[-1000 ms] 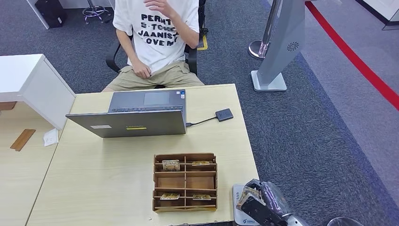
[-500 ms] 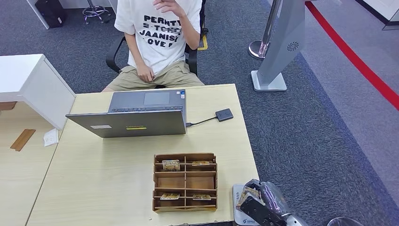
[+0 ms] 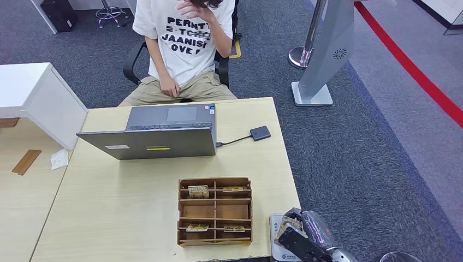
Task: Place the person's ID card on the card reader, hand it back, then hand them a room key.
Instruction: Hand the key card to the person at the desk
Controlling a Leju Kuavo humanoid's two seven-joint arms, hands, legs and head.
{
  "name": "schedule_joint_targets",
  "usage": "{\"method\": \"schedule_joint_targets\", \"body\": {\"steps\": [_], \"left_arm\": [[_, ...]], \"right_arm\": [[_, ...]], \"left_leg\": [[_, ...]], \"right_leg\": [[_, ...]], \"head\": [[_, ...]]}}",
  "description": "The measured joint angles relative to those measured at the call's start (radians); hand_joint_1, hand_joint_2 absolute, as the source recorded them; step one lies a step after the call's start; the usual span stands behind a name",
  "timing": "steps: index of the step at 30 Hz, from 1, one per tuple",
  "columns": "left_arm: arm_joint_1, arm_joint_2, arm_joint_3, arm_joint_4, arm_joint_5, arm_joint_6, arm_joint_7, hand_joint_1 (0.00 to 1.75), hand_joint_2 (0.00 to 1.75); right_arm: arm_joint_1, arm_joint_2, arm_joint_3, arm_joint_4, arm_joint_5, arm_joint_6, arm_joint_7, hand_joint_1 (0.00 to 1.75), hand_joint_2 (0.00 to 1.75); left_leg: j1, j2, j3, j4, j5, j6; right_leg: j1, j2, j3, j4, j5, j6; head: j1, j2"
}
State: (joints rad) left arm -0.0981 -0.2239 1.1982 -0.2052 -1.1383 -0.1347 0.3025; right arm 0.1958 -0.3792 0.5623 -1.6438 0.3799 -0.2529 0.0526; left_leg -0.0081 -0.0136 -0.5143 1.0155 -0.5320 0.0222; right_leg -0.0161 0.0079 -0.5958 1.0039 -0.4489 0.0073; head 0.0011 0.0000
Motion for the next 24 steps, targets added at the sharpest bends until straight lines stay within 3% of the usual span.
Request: {"method": "schedule_joint_targets", "body": {"steps": [24], "left_arm": [[0.000,0.000,0.000,0.000,-0.002,0.000,0.001,0.00,0.00]], "right_arm": [[-0.039,0.021,0.012,0.042,0.014,0.019,0.004,1.75,1.75]], "left_leg": [[0.000,0.000,0.000,0.000,0.000,0.000]], "right_leg": [[0.000,0.000,0.000,0.000,0.000,0.000]], "head": [[0.000,0.000]]}}
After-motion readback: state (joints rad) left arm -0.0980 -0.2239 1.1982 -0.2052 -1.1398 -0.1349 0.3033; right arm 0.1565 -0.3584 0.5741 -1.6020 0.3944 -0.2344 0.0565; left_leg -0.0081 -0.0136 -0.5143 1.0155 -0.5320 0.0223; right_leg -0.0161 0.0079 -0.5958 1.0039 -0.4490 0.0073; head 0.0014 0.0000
